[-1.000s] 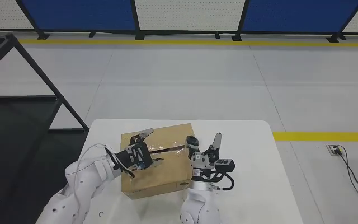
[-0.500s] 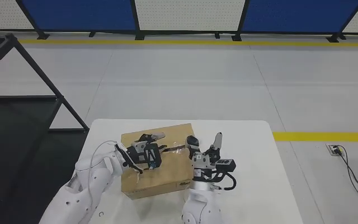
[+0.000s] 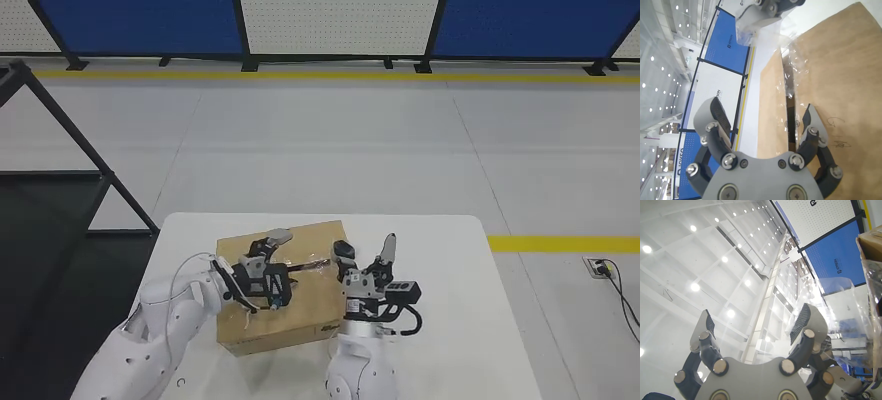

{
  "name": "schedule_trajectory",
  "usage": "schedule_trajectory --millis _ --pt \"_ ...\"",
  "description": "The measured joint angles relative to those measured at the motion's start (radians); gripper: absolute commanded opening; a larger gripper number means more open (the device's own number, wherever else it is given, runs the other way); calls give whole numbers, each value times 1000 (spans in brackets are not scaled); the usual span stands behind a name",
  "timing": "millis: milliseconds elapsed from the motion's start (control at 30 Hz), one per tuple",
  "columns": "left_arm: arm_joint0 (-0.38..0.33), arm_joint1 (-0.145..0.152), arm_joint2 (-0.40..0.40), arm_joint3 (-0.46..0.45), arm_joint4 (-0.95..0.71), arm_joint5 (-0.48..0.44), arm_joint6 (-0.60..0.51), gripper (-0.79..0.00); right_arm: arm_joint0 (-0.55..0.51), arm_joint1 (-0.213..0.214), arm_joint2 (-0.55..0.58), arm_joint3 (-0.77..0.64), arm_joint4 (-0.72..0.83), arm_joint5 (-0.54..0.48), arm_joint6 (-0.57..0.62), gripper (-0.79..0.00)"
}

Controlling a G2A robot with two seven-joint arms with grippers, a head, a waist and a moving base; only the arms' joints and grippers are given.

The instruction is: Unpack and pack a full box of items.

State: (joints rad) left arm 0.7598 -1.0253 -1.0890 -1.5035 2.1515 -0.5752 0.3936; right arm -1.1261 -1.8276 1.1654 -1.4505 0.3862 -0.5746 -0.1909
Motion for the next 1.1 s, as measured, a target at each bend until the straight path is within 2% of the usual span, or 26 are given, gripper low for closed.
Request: schedule_trajectory --millis 200,400,600,700,767,900,1000,1033,1067,1100 --pt "-56 -6 39 67 31 -7 57 0 -19 2 11 -13 12 4 2 0" --pt "-95 -15 77 99 39 1 94 -62 -37 4 33 -26 18 11 -26 0" --pt "-113 -18 97 110 60 5 121 -222 -31 3 44 -24 20 40 -59 0" --pt "-119 -18 104 115 67 3 121 -385 -28 2 46 -20 23 41 -60 0" --pt "-122 -19 109 118 72 1 120 -465 -27 2 47 -19 24 42 -60 0" --pt "-127 -20 119 123 79 -5 122 -505 -28 1 51 -21 31 39 -58 0" --pt "-132 -21 129 126 89 -13 125 -566 -31 2 54 -23 34 36 -54 0" --pt "-134 -21 131 127 91 -15 125 -606 -32 2 55 -23 34 36 -53 0" --pt "-136 -22 135 129 94 -17 126 -693 -33 2 56 -24 37 35 -52 0" --pt "-137 -22 138 131 97 -20 127 -717 -34 2 57 -24 39 35 -51 0"
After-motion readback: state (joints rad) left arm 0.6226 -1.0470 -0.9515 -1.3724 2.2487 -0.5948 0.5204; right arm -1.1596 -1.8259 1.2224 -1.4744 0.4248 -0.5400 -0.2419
